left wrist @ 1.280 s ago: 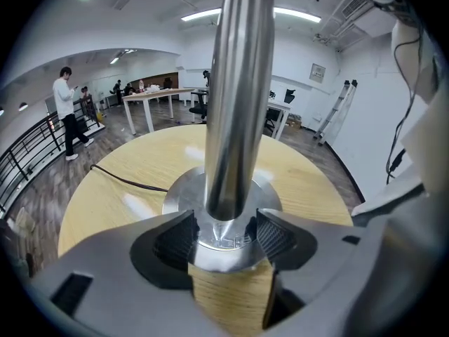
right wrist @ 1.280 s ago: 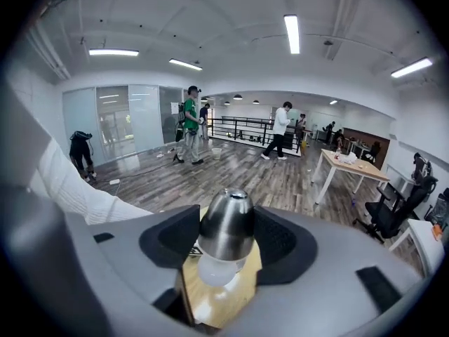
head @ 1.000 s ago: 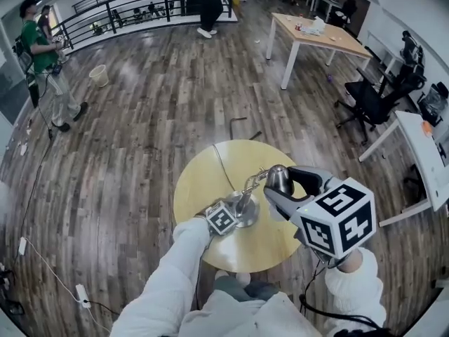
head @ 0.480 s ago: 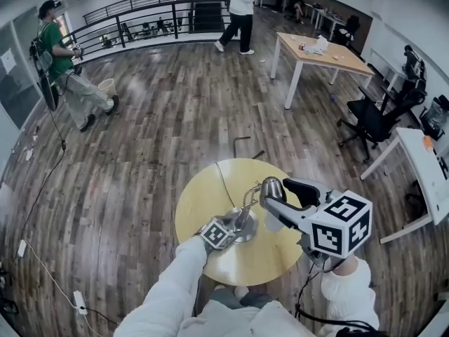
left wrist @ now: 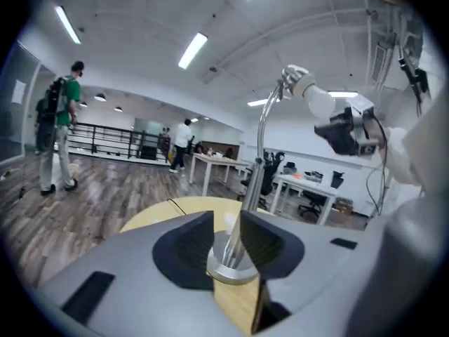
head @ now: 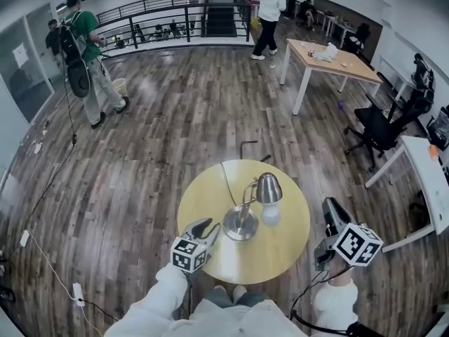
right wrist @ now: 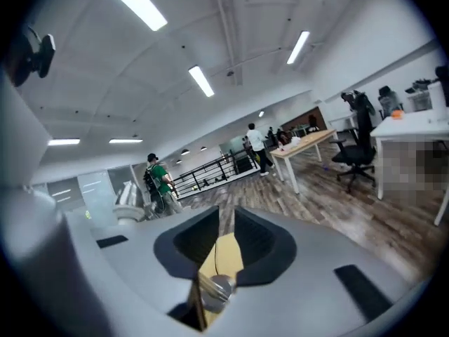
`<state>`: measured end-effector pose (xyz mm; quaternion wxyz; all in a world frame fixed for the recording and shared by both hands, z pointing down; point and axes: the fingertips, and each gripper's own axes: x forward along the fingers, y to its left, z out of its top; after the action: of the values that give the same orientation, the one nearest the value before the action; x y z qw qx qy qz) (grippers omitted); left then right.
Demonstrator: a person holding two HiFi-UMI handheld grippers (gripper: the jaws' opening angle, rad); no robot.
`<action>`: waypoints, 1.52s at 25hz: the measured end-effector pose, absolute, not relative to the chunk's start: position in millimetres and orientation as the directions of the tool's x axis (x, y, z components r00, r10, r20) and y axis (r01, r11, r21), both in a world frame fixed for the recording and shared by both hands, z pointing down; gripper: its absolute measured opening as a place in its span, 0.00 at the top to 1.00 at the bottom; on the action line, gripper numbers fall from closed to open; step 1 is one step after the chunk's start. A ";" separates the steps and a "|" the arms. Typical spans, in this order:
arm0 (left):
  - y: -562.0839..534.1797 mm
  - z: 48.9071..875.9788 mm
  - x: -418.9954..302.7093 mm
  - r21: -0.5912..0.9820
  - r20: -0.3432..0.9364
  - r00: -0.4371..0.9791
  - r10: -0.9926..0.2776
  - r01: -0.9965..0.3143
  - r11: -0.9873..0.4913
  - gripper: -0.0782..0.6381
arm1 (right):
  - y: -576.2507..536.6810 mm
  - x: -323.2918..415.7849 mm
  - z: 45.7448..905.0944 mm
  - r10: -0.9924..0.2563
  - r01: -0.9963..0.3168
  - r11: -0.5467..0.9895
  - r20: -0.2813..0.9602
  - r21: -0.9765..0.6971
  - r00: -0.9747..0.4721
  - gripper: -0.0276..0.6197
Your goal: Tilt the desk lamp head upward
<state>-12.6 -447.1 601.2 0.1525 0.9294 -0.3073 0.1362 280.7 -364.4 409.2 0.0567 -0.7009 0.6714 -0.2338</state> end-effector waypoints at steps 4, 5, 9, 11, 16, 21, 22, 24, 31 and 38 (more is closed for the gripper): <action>-423.1 582.4 -21.4 0.182 0.283 0.721 -0.633 -0.688 -0.702 0.87 | -357.4 242.6 516.7 -0.917 -0.884 -0.138 0.396 -0.446 -0.056 0.87; -415.2 580.7 -19.9 0.194 0.277 0.718 -0.639 -0.693 -0.694 0.88 | -357.0 227.8 537.5 -0.903 -0.881 -0.138 0.423 -0.453 -0.076 0.88; -376.5 584.3 -1.7 0.291 0.300 0.746 -0.595 -0.666 -0.687 0.89 | -350.8 171.8 598.1 -0.839 -0.865 -0.103 0.509 -0.491 -0.189 0.92; -353.4 591.2 6.0 0.330 0.324 0.764 -0.558 -0.644 -0.690 0.89 | -340.8 149.1 615.6 -0.809 -0.863 -0.080 0.538 -0.499 -0.236 0.92; -330.3 596.3 2.5 0.313 0.339 0.760 -0.554 -0.647 -0.695 0.89 | -325.6 121.5 619.2 -0.801 -0.896 -0.035 0.549 -0.444 -0.241 0.92; -319.4 566.1 9.3 0.328 0.297 0.763 -0.574 -0.646 -0.689 0.89 | -317.5 132.1 586.3 -0.865 -0.915 -0.008 0.461 -0.404 -0.196 0.92; -313.0 561.2 11.4 0.332 0.290 0.767 -0.572 -0.642 -0.691 0.89 | -312.5 132.7 584.8 -0.870 -0.913 -0.009 0.453 -0.408 -0.194 0.92; -299.6 554.8 15.0 0.330 0.277 0.768 -0.577 -0.640 -0.694 0.89 | -300.1 129.1 584.0 -0.869 -0.909 0.004 0.449 -0.418 -0.210 0.92; -239.5 545.9 29.5 0.308 0.296 0.689 -0.661 -0.724 -0.617 0.89 | -232.6 132.2 567.8 -0.852 -0.930 0.103 0.451 -0.353 -0.265 0.92; -196.7 521.4 32.2 0.248 0.315 0.659 -0.683 -0.752 -0.610 0.89 | -197.6 131.8 562.2 -0.850 -0.922 0.114 0.445 -0.370 -0.283 0.92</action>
<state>32.2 -196.7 521.4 0.1818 0.8923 -0.4022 0.0947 131.8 -197.6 562.2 -0.0609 -0.5957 0.7437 -0.2973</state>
